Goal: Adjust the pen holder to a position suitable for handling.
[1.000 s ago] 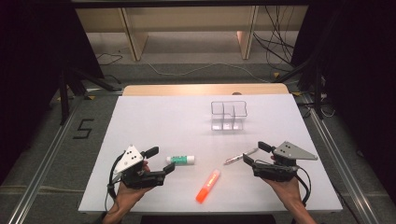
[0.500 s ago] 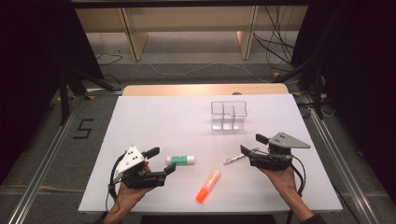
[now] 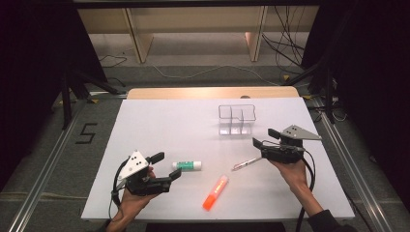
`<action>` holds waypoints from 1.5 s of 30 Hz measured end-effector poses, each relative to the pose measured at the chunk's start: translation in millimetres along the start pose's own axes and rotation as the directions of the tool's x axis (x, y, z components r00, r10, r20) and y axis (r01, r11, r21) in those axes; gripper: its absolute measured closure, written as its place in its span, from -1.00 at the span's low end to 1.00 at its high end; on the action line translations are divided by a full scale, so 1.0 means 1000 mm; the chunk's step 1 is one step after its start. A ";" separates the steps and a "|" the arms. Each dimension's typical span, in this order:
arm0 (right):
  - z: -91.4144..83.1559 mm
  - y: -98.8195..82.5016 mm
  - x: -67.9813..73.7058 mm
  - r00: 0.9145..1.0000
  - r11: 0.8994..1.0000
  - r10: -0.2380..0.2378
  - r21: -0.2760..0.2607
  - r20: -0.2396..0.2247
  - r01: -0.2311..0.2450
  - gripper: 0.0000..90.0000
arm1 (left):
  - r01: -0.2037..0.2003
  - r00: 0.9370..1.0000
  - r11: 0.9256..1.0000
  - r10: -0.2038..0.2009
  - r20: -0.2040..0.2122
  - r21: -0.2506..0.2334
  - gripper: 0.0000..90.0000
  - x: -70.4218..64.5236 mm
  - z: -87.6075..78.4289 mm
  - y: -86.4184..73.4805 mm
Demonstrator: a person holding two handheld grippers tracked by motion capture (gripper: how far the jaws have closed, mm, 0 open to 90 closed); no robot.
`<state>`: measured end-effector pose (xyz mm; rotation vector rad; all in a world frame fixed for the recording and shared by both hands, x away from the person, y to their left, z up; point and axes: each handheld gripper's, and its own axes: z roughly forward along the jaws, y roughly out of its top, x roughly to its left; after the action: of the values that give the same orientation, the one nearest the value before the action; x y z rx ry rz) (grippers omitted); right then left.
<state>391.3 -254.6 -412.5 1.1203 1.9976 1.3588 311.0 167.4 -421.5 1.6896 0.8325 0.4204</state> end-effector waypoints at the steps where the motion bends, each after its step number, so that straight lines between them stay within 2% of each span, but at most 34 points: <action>1: 0.001 0.001 -0.002 1.000 1.000 0.000 0.000 0.005 0.000 -0.33 | 0.000 1.000 1.000 0.000 0.000 0.002 -0.63 0.000 0.000 0.000; 3: 0.002 0.002 -0.004 1.000 1.000 0.004 0.000 0.013 -0.004 -0.31 | 0.003 1.000 1.000 -0.003 -0.001 0.002 -0.63 0.000 0.001 0.000; 4: 0.006 0.004 -0.011 0.999 1.000 0.028 0.004 0.032 -0.028 -0.28 | 0.002 1.000 1.000 -0.002 0.000 0.003 -0.63 0.000 0.000 0.000; 8: 0.014 0.006 -0.021 0.996 0.999 0.043 0.017 0.073 -0.044 -0.14 | 0.001 1.000 1.000 -0.001 0.003 0.002 -0.63 0.000 0.000 0.000; 9: 0.016 0.006 -0.024 0.995 0.998 0.059 0.021 0.080 -0.061 -0.11 | 0.000 1.000 1.000 0.000 0.001 0.003 -0.63 0.000 0.000 -0.001; 12: 0.022 0.005 -0.030 0.993 0.997 0.073 0.025 0.091 -0.076 -0.04 | 0.014 1.000 1.000 -0.014 -0.001 -0.004 -0.63 0.001 0.000 0.000; 13: 0.028 0.003 -0.036 0.991 0.995 0.081 0.041 0.108 -0.086 0.03 | 0.014 1.000 1.000 -0.014 -0.001 -0.005 -0.63 0.001 0.000 0.000; 15: 0.033 0.001 -0.041 0.989 0.994 0.089 0.055 0.117 -0.096 0.10 | 0.003 1.000 1.000 -0.003 -0.003 0.001 -0.63 0.001 0.000 0.000; 22: 0.050 0.000 -0.056 0.983 0.988 0.126 0.077 0.135 -0.137 0.32 | 0.008 1.000 1.000 -0.008 -0.001 0.001 -0.63 0.001 0.000 0.000; 27: 0.059 0.002 -0.061 0.980 0.986 0.135 0.073 0.149 -0.147 0.40 | 0.006 1.000 1.000 -0.006 0.003 -0.001 -0.63 0.001 0.000 0.000; 30: 0.067 0.001 -0.063 0.980 0.984 0.129 0.099 0.154 -0.145 0.46 | 0.009 1.000 1.000 -0.009 0.002 0.001 -0.63 0.001 0.000 0.000; 34: 0.073 0.001 -0.065 0.977 0.982 0.136 0.109 0.163 -0.154 0.61 | 0.016 1.000 1.000 -0.016 -0.001 -0.009 -0.63 0.001 0.000 0.000; 35: 0.076 0.002 -0.067 0.976 0.981 0.137 0.116 0.168 -0.158 0.71 | 0.014 1.000 1.000 -0.014 -0.003 -0.009 -0.63 0.001 0.000 0.000; 36: 0.076 0.002 -0.067 0.976 0.981 0.137 0.116 0.168 -0.158 0.71 | 0.014 1.000 1.000 -0.014 -0.003 -0.009 -0.63 0.001 0.000 0.000; 37: 0.079 0.003 -0.070 0.976 0.980 0.135 0.123 0.171 -0.157 0.80 | 0.016 1.000 1.000 -0.016 -0.002 -0.006 -0.63 0.001 0.000 0.000; 39: 0.080 0.003 -0.071 0.974 0.979 0.142 0.124 0.176 -0.165 0.84 | 0.016 1.000 1.000 -0.016 -0.003 -0.006 -0.63 0.001 0.000 0.000; 43: 0.091 0.003 -0.080 0.968 0.968 0.173 0.151 0.182 -0.201 1.00 | 0.020 1.000 1.000 -0.020 -0.003 -0.010 -0.63 0.001 0.000 0.000; 45: 0.094 0.003 -0.081 0.967 0.966 0.175 0.155 0.187 -0.205 1.00 | 0.017 1.000 1.000 -0.017 -0.005 -0.012 -0.63 0.002 0.000 0.000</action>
<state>507.4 -271.7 -451.7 1.4908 1.9509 1.1483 312.2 168.6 -421.8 1.6697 0.8453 0.4173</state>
